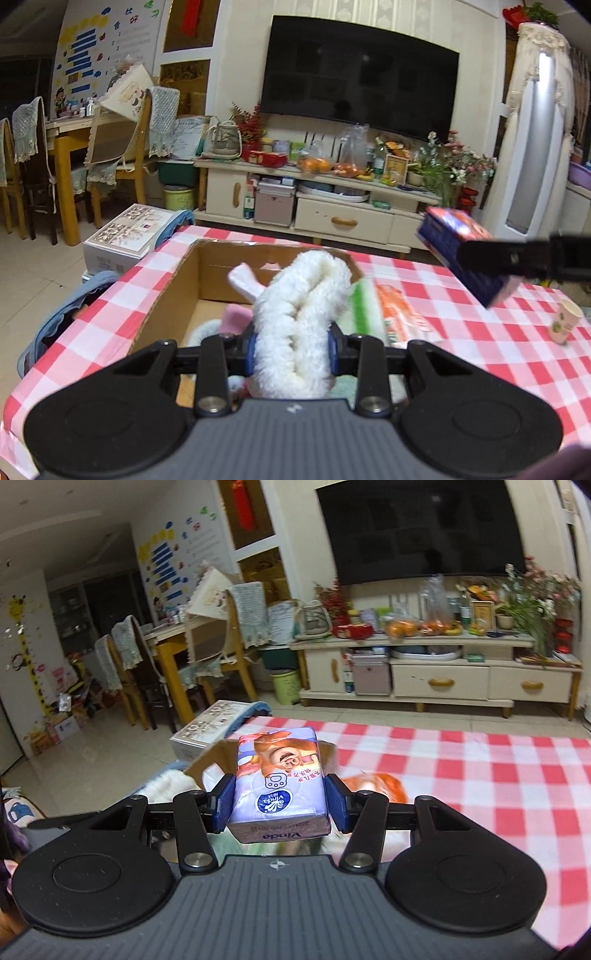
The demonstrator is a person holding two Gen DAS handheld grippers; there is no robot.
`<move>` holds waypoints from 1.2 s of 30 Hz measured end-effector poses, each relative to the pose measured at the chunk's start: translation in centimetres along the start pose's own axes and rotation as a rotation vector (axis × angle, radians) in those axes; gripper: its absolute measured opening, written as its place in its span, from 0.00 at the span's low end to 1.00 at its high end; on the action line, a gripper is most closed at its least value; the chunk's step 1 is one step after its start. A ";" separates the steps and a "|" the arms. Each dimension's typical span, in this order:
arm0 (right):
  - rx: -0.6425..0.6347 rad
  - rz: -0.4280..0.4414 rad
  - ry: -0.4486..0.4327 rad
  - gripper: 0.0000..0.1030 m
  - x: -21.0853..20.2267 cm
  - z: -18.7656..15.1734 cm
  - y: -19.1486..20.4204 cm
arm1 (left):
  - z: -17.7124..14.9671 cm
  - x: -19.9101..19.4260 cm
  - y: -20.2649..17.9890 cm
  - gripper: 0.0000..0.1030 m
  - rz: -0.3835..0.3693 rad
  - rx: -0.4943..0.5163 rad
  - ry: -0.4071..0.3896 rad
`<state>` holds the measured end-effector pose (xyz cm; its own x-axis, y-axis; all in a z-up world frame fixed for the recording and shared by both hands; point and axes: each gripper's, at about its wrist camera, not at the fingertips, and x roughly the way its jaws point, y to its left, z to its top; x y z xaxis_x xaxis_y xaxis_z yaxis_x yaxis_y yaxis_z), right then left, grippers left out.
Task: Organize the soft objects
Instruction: 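Carry the white pompom and tissue pack over the box with both tools, then open both tools to drop the pompom and tissue pack into the box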
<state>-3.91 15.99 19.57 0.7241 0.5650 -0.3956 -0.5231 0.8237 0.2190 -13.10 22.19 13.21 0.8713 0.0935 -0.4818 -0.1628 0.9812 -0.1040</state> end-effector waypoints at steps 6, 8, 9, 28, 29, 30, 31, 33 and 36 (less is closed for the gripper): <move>-0.051 0.027 0.043 0.63 4.9 1.4 1.4 | -0.2 2.1 2.0 0.32 0.017 -0.007 0.030; -0.075 0.026 0.060 0.63 6.5 1.7 1.9 | 0.0 2.8 2.3 0.32 0.024 -0.003 0.036; -0.080 0.029 0.069 0.63 7.2 1.8 2.1 | 0.1 3.1 2.5 0.33 0.027 -0.001 0.039; -0.130 0.014 0.183 0.97 13.5 2.0 4.2 | 0.9 4.7 3.5 0.75 0.051 -0.003 0.080; -0.119 0.010 0.166 0.97 13.0 2.0 4.1 | 1.0 4.6 3.6 0.82 0.052 -0.003 0.076; -0.109 0.005 0.159 0.97 12.7 2.0 4.0 | 1.0 4.4 3.6 0.86 0.055 -0.001 0.068; -0.094 -0.004 0.148 0.97 12.1 2.1 3.8 | 1.0 4.1 3.5 0.92 0.061 0.003 0.060; -0.059 -0.032 0.122 0.97 11.2 2.1 3.3 | 1.2 3.5 3.4 0.97 0.073 0.014 0.042; 0.013 -0.072 0.085 0.97 9.0 1.8 2.7 | 1.4 2.4 3.2 0.99 0.079 0.028 0.010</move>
<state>2.02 23.35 18.18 0.7188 0.4985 -0.4845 -0.4645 0.8630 0.1987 -10.87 25.79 12.90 0.8519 0.1690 -0.4958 -0.2174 0.9752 -0.0413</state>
